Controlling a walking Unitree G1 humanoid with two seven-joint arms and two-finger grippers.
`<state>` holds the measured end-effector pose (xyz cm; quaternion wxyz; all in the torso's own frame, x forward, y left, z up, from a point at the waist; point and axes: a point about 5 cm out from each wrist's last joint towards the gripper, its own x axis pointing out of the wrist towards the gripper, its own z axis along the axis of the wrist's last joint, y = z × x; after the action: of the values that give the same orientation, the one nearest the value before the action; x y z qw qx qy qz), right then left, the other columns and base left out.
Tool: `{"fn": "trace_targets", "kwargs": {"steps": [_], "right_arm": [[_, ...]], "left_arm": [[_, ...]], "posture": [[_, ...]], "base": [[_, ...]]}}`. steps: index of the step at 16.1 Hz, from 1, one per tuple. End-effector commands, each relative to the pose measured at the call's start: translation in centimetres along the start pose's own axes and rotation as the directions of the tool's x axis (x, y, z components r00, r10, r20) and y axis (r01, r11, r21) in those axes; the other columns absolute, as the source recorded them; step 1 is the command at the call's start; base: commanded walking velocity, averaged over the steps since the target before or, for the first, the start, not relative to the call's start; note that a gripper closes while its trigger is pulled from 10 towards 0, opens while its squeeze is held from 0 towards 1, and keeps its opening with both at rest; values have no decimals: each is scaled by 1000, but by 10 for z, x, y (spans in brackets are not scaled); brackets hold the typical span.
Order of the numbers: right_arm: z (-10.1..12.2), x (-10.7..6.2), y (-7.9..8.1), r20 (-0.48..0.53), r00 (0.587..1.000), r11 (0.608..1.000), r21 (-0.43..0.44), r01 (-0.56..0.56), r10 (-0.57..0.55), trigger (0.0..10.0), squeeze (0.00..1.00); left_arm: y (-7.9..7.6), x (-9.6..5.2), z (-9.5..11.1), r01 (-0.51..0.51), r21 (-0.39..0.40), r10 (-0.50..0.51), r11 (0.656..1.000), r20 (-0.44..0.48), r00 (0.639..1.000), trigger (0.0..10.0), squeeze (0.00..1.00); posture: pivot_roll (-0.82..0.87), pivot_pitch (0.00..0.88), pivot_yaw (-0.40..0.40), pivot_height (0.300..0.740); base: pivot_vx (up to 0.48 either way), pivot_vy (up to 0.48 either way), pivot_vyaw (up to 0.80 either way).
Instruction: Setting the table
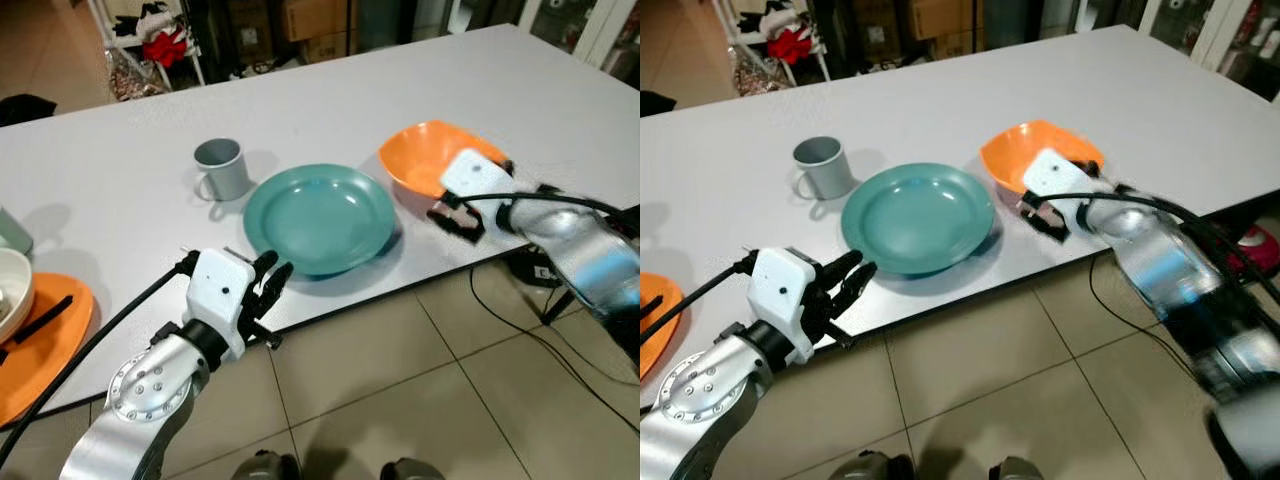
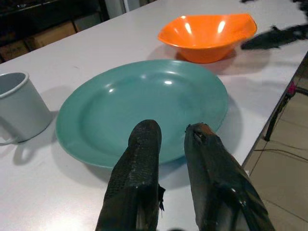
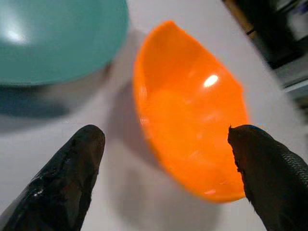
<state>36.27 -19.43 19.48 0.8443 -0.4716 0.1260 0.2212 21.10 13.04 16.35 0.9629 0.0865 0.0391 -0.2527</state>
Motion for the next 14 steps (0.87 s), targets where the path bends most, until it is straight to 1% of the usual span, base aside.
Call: {"fn": "trace_targets", "kwargs": {"steps": [1,2,3,4,6,7,8,9,10,11,13,14], "right_arm": [[-3,6,-3,0,1000,995,-98,12,-12,10000,0],[-5,12,-5,0,1000,990,-140,6,-6,10000,0],[-5,15,-5,2,1000,989,-150,-2,2,10000,0],[-7,23,-2,-3,1000,980,-197,-25,25,10000,0],[-8,30,1,15,999,975,-217,-45,50,10000,0],[-8,33,4,11,998,970,-235,-57,61,9255,0],[-9,36,6,11,998,967,-249,-59,64,8196,0],[-8,38,6,15,998,966,-252,-52,57,4941,0],[-7,40,6,19,999,967,-250,-39,45,2980,0],[-7,41,6,21,999,966,-258,-28,34,0,0],[-2,42,0,49,999,963,-269,17,-4,0,0],[-1,42,0,55,998,962,-273,23,-8,0,0]], "left_arm": [[0,-1,1,14,8,-14,1000,-8,1000,10000,0],[0,-2,1,18,11,-18,1000,-11,1000,10000,0],[0,-3,1,20,12,-20,1000,-12,1000,10000,0],[0,-4,2,31,15,-31,999,-18,999,10000,0],[0,-5,3,36,16,-35,999,-19,999,10000,0],[0,-6,3,39,17,-39,999,-20,999,10000,0],[0,-7,4,40,18,-40,999,-21,999,10000,0],[1,-8,4,38,20,-37,999,-26,999,10000,0],[1,-10,4,35,22,-34,999,-29,999,10000,0],[1,-11,5,34,23,-33,999,-31,999,10000,0],[1,-14,6,32,24,-31,999,-37,999,10000,0],[1,-15,6,32,25,-31,999,-38,999,10000,0]], "posture": [[-56,89,110,740],[-44,97,115,740],[-44,97,115,740],[-34,108,120,740],[-27,114,123,740],[-15,120,123,740],[-9,125,124,740],[2,136,125,740],[9,141,126,740],[12,143,126,740],[24,158,127,740],[29,163,126,740]], "base": [[0,0,0],[0,0,0],[0,0,0],[0,0,0],[0,0,0],[0,0,0],[0,0,0],[0,0,0],[0,0,0],[0,0,0],[0,0,0],[0,0,0]]}}
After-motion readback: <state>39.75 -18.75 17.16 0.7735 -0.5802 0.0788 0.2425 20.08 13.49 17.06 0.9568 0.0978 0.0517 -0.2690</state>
